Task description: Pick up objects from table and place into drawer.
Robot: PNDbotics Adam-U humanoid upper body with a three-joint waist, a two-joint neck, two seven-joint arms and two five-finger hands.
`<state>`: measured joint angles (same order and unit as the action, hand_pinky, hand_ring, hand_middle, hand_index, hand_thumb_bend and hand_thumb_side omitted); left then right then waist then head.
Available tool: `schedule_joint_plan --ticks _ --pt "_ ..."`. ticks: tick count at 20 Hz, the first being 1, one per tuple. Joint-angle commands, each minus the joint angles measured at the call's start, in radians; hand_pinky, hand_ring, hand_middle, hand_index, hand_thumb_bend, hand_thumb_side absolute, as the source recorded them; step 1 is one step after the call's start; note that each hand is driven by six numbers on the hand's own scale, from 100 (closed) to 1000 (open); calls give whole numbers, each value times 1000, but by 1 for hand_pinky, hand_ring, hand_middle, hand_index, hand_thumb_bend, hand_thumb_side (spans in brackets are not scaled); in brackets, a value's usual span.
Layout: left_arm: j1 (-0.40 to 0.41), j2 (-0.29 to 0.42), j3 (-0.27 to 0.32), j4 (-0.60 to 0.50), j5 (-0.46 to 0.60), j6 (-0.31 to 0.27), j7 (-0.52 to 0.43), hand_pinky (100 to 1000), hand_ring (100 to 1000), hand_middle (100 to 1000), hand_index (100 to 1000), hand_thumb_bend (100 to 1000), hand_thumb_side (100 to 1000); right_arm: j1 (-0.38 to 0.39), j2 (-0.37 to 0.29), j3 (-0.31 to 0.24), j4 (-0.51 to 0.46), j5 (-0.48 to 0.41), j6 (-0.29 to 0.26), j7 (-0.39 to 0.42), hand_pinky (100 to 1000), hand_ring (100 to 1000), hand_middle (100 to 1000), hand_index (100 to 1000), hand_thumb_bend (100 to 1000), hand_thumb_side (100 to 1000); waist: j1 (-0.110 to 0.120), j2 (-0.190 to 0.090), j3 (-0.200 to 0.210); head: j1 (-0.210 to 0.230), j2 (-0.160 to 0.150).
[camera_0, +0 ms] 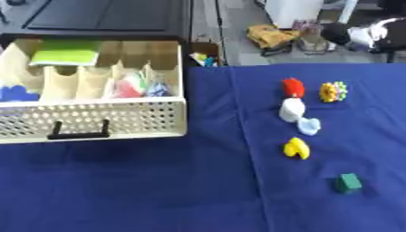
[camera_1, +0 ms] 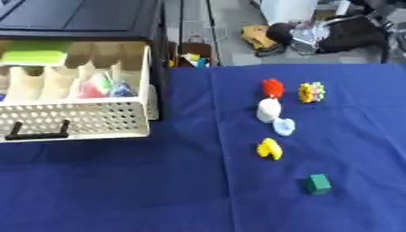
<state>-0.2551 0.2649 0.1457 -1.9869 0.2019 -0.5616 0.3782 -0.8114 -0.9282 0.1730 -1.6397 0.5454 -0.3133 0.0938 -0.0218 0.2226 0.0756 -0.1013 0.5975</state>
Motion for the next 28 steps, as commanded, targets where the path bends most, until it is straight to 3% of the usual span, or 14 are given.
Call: schedule_joint_plan --ticks 1,7,13,21,28 --pt "-4 27 -2 -13 5 2 -8 448 583 628 826 226 1000 -54 -3 7 64 26 -11 45 771 854 814 903 624 879 -2 -20 2 -7 1" --pt "-2 25 -2 -13 5 5 -10 446 583 628 826 225 1000 -133 51 6 192 96 13 130 800 878 825 932 756 916 -5 -20 3 -14 -4" --pt "-3 24 -2 -13 4 9 -9 446 583 628 826 222 1000 -166 90 -3 325 183 89 179 820 901 823 967 817 891 -8 -20 3 -16 -7" --pt "0 21 -2 -13 4 11 -8 445 582 628 826 224 1000 -213 155 -23 514 300 204 260 831 908 815 1000 823 863 -6 -21 4 -22 -9" --pt "1 17 -2 -13 2 11 -8 444 582 628 826 224 1000 -241 202 -61 679 402 306 220 825 898 767 944 829 859 -3 -18 5 -23 -11"
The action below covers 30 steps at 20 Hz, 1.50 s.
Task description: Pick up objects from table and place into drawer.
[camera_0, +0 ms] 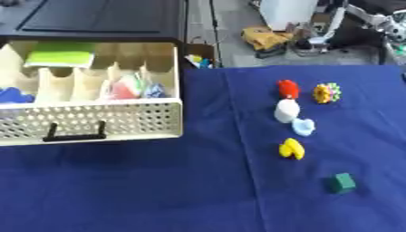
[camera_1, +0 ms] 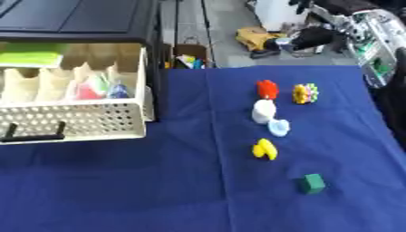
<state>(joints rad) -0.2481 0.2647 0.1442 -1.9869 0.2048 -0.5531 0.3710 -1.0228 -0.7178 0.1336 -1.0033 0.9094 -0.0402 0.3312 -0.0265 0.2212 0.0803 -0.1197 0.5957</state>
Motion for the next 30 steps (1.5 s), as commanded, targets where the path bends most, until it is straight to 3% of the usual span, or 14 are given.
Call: schedule_joint_plan --ticks 1,6,9,14,18,22,30 --pt "-7 17 0 -13 -1 3 0 444 582 628 826 224 1000 -33 -2 -25 64 52 47 -26 824 896 763 942 833 857 2 -16 0 -4 -10" --pt "-8 15 -1 -13 -2 4 0 444 582 628 826 224 1000 -39 22 -41 131 92 118 -49 822 885 730 918 827 814 2 -13 -4 -3 -12" --pt "-9 14 0 -13 -2 5 1 443 582 628 827 223 1000 -39 33 -58 160 68 159 -39 831 893 686 889 821 688 2 -12 -5 -2 -14" --pt "-10 13 0 -13 -2 5 3 444 582 629 827 223 1000 -37 46 -78 194 32 232 -31 846 906 619 870 824 557 2 -12 -7 -2 -15" --pt "-10 13 0 -13 -1 6 3 444 582 629 827 223 1000 -39 55 -83 210 17 287 -29 844 906 586 873 823 551 2 -12 -8 -3 -17" --pt "-10 13 0 -13 -2 6 3 443 581 629 827 223 1000 -39 61 -84 236 39 336 -45 842 912 619 891 821 562 1 -12 -7 -3 -20" --pt "-11 9 -1 -13 -5 8 2 439 580 628 827 224 1000 -38 69 -90 288 84 367 -64 835 916 645 925 776 570 0 -5 -5 -3 -26"
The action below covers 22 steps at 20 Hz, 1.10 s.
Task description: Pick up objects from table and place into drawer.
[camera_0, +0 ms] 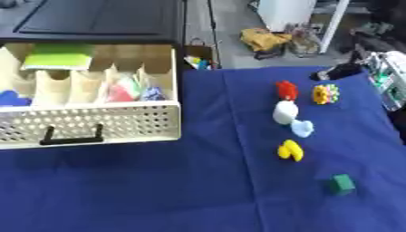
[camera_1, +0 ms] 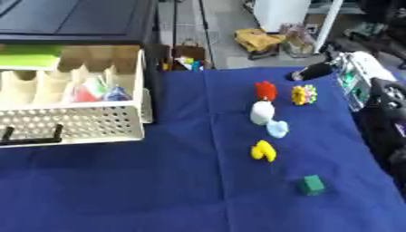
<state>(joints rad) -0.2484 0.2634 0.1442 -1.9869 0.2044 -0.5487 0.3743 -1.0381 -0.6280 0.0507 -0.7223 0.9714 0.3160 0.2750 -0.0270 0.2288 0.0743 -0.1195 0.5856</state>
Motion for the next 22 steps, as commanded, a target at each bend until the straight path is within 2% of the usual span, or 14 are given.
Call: schedule_joint_plan --ticks 1,2,3,4,22 --pt "-12 8 -1 -13 -5 3 -3 438 580 628 827 220 1000 -20 -19 -8 19 33 19 -14 835 917 646 928 776 558 1 -8 3 -4 -18" --pt "-12 6 -2 -13 -7 3 -4 437 580 628 827 224 1000 -18 -17 -8 29 45 27 -20 834 917 648 931 763 576 1 -5 5 -5 -18" --pt "-12 5 -2 -13 -8 3 -4 437 580 628 827 224 1000 -17 -14 -9 37 58 32 -27 833 918 649 930 762 515 2 -3 5 -5 -19" --pt "-13 4 -2 -13 -8 3 -4 436 580 628 827 224 1000 -16 -12 -12 44 67 36 -31 833 918 648 928 756 572 2 0 5 -5 -20" --pt "-20 -8 -6 -13 -20 4 -8 431 578 628 828 226 1000 22 -5 -45 72 29 71 -61 833 916 628 864 757 557 5 23 14 -8 -41"
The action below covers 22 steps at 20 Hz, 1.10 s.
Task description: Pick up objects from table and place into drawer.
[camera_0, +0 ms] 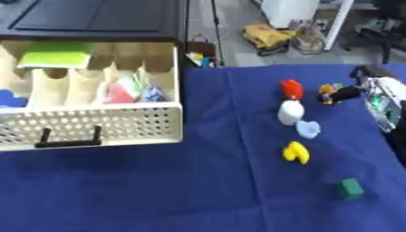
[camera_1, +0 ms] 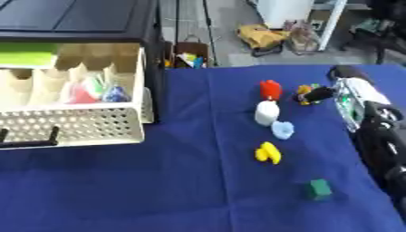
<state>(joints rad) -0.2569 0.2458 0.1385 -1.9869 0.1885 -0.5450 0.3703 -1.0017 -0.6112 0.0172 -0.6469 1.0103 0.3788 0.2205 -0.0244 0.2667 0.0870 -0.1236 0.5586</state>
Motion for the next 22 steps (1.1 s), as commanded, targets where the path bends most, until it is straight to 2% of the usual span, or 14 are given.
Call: schedule_joint_plan --ticks 1,12,22 --pt "-12 10 0 -13 -4 1 -4 430 578 628 828 226 1000 -12 -21 -14 -2 -16 10 -7 833 916 627 860 757 556 2 -14 2 -4 -15" --pt "-13 7 -1 -13 -6 1 -6 429 577 628 828 227 1000 -4 -8 -28 -7 -100 32 -49 825 902 583 751 708 605 4 -10 3 -8 -21" --pt "-15 4 -1 -13 -7 2 -7 427 576 629 828 227 1000 1 4 -45 -5 -208 66 -87 819 895 555 697 687 598 5 -6 4 -7 -26"
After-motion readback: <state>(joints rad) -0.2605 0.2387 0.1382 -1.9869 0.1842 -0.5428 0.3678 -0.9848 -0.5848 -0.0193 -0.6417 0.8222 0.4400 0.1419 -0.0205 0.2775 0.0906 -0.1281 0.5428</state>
